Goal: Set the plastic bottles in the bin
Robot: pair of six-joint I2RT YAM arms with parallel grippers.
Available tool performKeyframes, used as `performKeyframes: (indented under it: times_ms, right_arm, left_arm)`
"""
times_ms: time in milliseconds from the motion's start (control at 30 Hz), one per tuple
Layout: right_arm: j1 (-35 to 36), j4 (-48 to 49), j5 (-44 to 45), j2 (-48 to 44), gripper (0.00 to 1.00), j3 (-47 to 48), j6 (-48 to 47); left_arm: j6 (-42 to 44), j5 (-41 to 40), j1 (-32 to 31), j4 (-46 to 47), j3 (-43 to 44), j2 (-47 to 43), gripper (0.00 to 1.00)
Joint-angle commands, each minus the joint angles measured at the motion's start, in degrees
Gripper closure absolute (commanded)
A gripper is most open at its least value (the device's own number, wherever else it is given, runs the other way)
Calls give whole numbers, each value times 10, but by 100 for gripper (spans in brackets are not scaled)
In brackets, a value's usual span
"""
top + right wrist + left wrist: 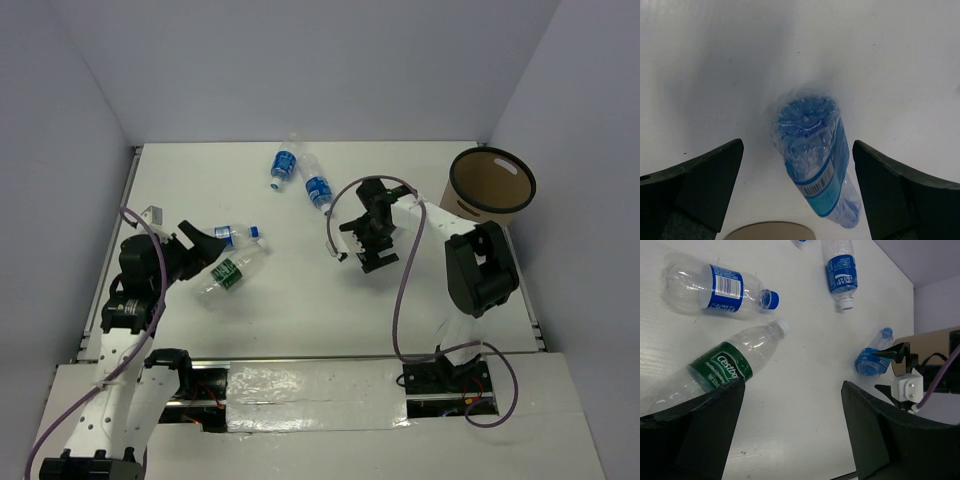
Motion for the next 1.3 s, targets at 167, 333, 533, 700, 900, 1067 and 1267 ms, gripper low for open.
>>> performKeyframes:
  times_ms: [167, 333, 533, 700, 900, 1067, 1267]
  right_arm:
    - [0, 5, 0, 61, 36, 45, 3]
    - [-7, 17, -48, -1, 67, 31, 36]
    - [-17, -59, -220, -95, 80, 132, 188]
    - [-41, -61, -400, -143, 80, 261, 402]
    - [-189, 310, -457, -243, 80, 223, 801]
    - [-333, 397, -443, -268, 80, 201, 893]
    - [-472, 447, -452, -278, 79, 185, 942]
  left_arm:
    - [-72, 18, 1, 26, -31, -36, 9]
    - [-151, 3, 2, 32, -66, -75, 12]
    - [-255, -54, 1, 12, -88, -104, 16]
    - [-321, -106, 1, -22, -81, -97, 14]
    - [-351, -116, 1, -52, -65, -53, 12]
    - [-351, -107, 1, -43, -71, -38, 12]
    - [-344, -103, 1, -31, -82, -40, 11]
